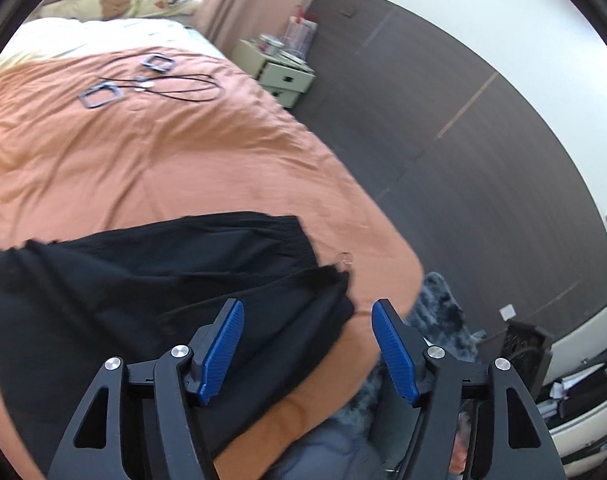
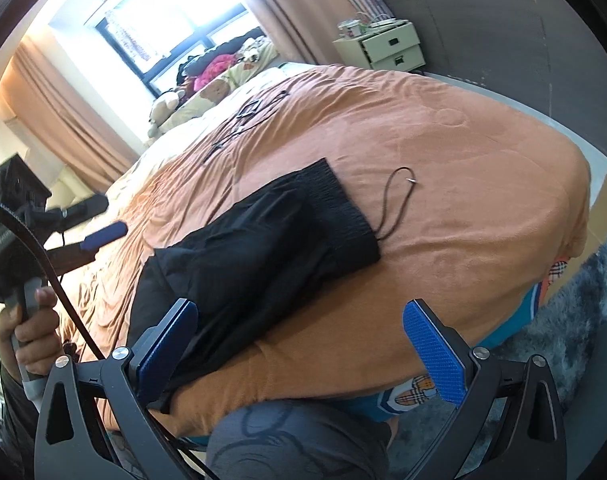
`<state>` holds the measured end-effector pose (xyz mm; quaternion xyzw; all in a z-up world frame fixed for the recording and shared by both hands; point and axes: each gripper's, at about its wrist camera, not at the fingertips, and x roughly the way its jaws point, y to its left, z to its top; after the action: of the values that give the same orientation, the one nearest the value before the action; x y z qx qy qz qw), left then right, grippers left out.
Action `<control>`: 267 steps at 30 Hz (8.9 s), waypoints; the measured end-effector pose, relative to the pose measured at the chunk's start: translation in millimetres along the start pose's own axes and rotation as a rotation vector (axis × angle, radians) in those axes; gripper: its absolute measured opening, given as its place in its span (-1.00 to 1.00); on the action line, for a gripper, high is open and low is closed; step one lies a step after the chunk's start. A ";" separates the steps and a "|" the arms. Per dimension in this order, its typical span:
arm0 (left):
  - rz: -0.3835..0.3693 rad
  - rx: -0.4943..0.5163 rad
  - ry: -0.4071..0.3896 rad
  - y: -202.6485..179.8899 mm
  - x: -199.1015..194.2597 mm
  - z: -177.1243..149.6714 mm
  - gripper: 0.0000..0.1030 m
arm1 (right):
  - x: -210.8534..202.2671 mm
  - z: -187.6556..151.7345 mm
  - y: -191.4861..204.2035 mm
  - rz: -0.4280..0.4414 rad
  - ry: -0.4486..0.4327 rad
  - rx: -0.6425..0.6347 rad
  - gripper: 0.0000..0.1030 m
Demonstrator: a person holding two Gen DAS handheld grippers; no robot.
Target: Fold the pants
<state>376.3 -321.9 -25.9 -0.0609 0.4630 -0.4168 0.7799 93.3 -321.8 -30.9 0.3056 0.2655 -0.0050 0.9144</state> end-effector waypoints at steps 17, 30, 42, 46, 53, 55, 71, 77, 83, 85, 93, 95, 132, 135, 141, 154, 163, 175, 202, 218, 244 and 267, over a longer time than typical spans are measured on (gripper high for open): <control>0.206 -0.218 -0.058 144.2 -70.0 -71.5 0.33 | 50.2 31.8 18.3 -0.036 0.062 -0.096 0.51; 0.302 -0.357 -0.075 215.8 -85.8 -129.0 0.33 | 83.0 63.2 79.2 0.028 0.106 -0.421 0.51; 0.318 -0.400 -0.118 224.8 -86.9 -151.0 0.33 | 169.7 91.8 121.8 0.009 0.268 -0.645 0.17; 0.360 -0.376 -0.108 223.9 -85.7 -150.3 0.33 | 196.3 91.5 137.7 -0.004 0.316 -0.708 -0.01; 0.346 -0.381 -0.103 228.5 -84.2 -150.1 0.33 | 236.7 85.9 162.0 0.005 0.396 -0.802 -0.01; 0.336 -0.386 -0.102 230.2 -83.6 -151.4 0.33 | 249.4 82.0 167.9 -0.018 0.421 -0.844 -0.01; 0.317 -0.414 -0.119 230.6 -85.1 -153.1 0.33 | 254.4 95.4 164.4 -0.063 0.403 -0.816 -0.92; 0.315 -0.423 -0.119 229.7 -83.7 -154.2 0.33 | 226.2 127.3 142.8 -0.143 0.285 -0.694 -0.98; 0.318 -0.438 -0.119 231.5 -81.2 -155.2 0.33 | 212.4 153.1 110.7 -0.253 0.192 -0.533 -0.98; 0.318 -0.443 -0.117 232.2 -80.4 -155.4 0.33 | 215.5 157.7 103.8 -0.271 0.181 -0.494 -0.98; 0.320 -0.451 -0.112 234.7 -79.2 -155.3 0.33 | 237.8 161.1 98.8 -0.322 0.217 -0.418 -0.85; 0.320 -0.451 -0.111 234.3 -79.1 -155.0 0.33 | 234.8 159.8 96.9 -0.332 0.212 -0.395 -0.53; 0.287 -0.490 -0.138 234.1 -86.3 -167.9 0.33 | 247.0 65.5 180.0 0.069 0.505 -0.969 0.14; 0.279 -0.497 -0.138 237.4 -85.9 -168.6 0.33 | 255.9 57.6 188.5 0.059 0.505 -1.026 0.14; 0.265 -0.492 -0.136 237.6 -84.6 -167.7 0.33 | 277.2 40.2 194.6 0.065 0.584 -1.073 -0.74; 0.284 -0.465 -0.137 229.2 -81.0 -160.8 0.33 | 237.0 113.7 161.7 -0.074 0.305 -0.823 -0.97; 0.306 -0.439 -0.135 222.8 -78.6 -154.1 0.33 | 220.3 158.0 118.3 -0.253 0.155 -0.576 -0.97; 0.296 -0.436 -0.120 220.9 -72.0 -150.1 0.33 | 248.0 161.9 119.3 -0.384 0.207 -0.504 -0.57; 0.285 -0.417 -0.112 198.1 -77.3 -157.2 0.33 | 93.1 98.5 -0.4 -0.042 0.246 0.109 0.13; 0.284 -0.452 -0.109 192.4 -89.1 -175.6 0.33 | 124.3 83.1 -65.1 0.094 0.272 0.344 0.12; 0.276 -0.550 -0.119 212.1 -97.1 -188.0 0.33 | 67.0 27.2 -69.6 0.036 0.113 0.367 -0.98; 0.092 -0.706 -0.095 237.5 -75.4 -206.0 -0.17 | 93.7 13.0 -88.3 0.196 0.189 0.437 0.24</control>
<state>341.2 -55.5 -205.7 -0.3251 0.5439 -0.1923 0.7494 164.9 -386.6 -117.1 0.5194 0.3114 0.0551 0.7939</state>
